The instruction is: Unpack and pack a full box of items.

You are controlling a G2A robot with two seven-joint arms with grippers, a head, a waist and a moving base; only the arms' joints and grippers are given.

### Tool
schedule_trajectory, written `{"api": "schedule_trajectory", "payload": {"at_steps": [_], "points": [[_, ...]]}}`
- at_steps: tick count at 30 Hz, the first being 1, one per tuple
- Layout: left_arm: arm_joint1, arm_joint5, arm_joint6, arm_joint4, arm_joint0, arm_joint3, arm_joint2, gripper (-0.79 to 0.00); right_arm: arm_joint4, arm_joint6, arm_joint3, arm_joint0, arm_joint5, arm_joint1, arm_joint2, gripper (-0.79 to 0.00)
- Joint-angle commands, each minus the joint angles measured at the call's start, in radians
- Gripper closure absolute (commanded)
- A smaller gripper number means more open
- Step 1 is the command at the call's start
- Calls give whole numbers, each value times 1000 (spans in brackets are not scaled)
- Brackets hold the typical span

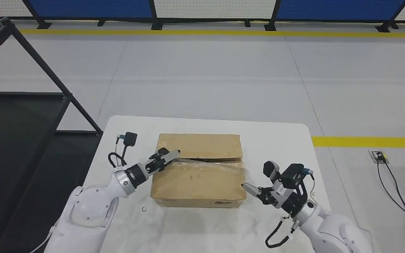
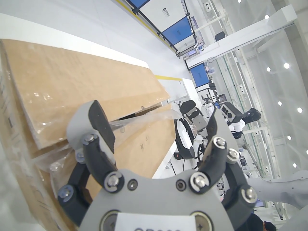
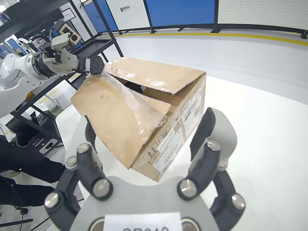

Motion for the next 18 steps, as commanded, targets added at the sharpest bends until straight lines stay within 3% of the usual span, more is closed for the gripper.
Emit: {"api": "schedule_trajectory", "payload": {"at_steps": [1, 5, 6, 8, 10, 13, 18], "points": [[1, 1, 3, 0, 0, -2, 0, -785, -244, -75, -28, -15, 17, 1, -26, -785], [2, 4, 5, 0, 2, -5, 0, -785, -484, -110, -51, -32, 153, -6, -91, -785], [3, 3, 7, 1, 2, -5, 0, -785, -520, -104, -56, -29, 174, -8, -109, -739], [4, 4, 7, 3, 4, -6, 0, -785, -581, -81, -64, -18, 207, -12, -140, -757], [5, 4, 8, 3, 5, -7, 0, -785, -629, -54, -69, -7, 234, -16, -168, -711], [6, 1, 9, 1, 7, -8, 0, -785, -679, -19, -71, 12, 272, -22, -198, -376], [8, 1, 10, 0, 12, -14, -3, -785, -715, 13, -68, 31, 318, -32, -227, -234]]}}
